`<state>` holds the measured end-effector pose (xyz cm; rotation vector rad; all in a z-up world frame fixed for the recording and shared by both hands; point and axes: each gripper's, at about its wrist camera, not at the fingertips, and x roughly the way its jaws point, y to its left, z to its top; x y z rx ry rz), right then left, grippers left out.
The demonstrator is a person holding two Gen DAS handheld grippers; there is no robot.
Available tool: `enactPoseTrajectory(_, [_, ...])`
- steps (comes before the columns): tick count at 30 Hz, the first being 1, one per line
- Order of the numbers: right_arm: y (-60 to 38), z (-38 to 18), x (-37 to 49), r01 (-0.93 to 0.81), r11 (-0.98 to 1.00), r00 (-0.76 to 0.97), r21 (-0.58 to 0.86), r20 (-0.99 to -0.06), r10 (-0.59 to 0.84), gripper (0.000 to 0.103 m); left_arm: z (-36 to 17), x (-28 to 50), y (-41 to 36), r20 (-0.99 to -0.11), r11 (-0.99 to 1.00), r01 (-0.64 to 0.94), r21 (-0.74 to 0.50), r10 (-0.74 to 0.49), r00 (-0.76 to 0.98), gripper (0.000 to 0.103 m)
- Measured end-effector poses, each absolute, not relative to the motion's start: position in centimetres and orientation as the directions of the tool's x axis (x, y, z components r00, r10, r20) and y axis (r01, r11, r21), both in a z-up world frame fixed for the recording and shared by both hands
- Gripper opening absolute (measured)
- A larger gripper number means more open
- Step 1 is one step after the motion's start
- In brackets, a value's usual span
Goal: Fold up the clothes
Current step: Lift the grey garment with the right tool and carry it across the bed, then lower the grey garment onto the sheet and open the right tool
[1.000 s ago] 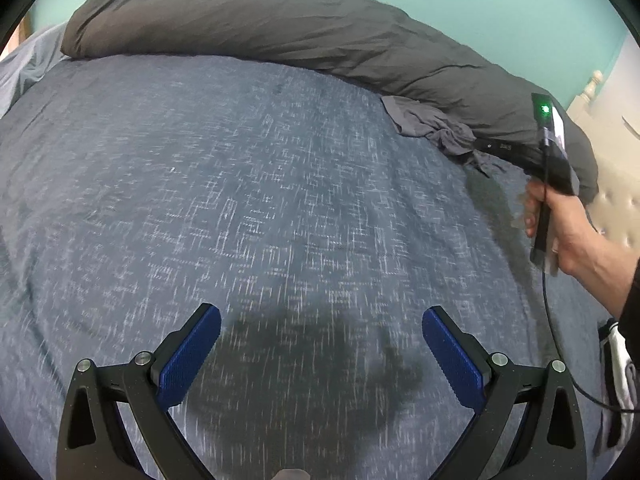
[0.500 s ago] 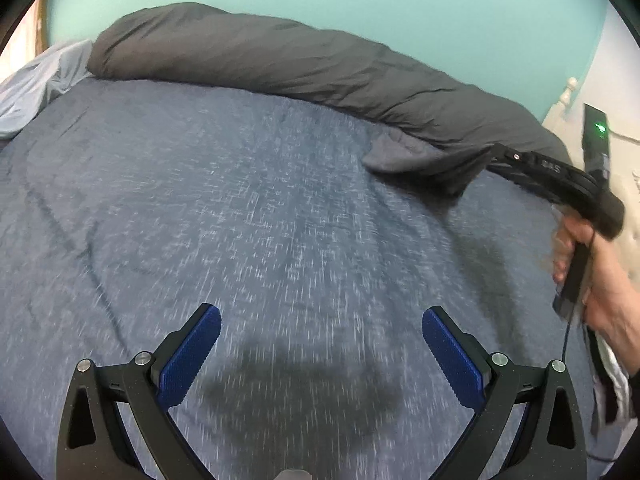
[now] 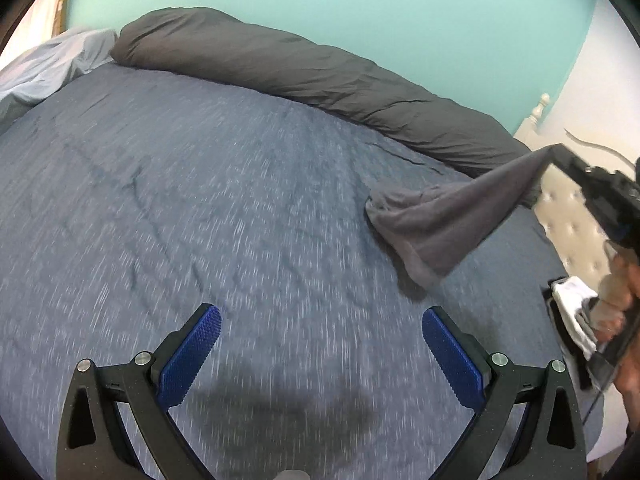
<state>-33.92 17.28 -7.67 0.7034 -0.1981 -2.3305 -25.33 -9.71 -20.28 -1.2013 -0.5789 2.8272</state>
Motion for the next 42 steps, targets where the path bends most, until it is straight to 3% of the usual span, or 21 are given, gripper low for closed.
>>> enactPoseTrajectory(10, [17.5, -4.0, -20.7, 0.584, -0.727, -0.618, 0.361, -0.383, -0.686, 0.001, -18.8, -16.3, -10.1, -0.692, -0.931, 0.137, -0.337, 0.147, -0.707, 0.103])
enactPoseTrajectory(27, [19.0, -1.2, -11.1, 0.621, -0.704, -0.601, 0.345, -0.367, -0.71, 0.001, -15.2, -8.2, -7.8, -0.664, -0.935, 0.101, -0.341, 0.163, -0.73, 0.103])
enactPoseTrajectory(32, [19.4, -4.2, -12.1, 0.57, -0.738, -0.6, 0.362, -0.429, -0.675, 0.001, -15.7, -7.9, -6.9, -0.66, -0.951, 0.077, -0.3, 0.149, -0.736, 0.103])
enactPoseTrajectory(42, [23.4, -17.0, -18.2, 0.353, -0.851, -0.634, 0.388, -0.57, -0.523, 0.002, -20.9, -10.4, -6.6, -0.688, -0.945, 0.067, -0.321, 0.184, -0.702, 0.103])
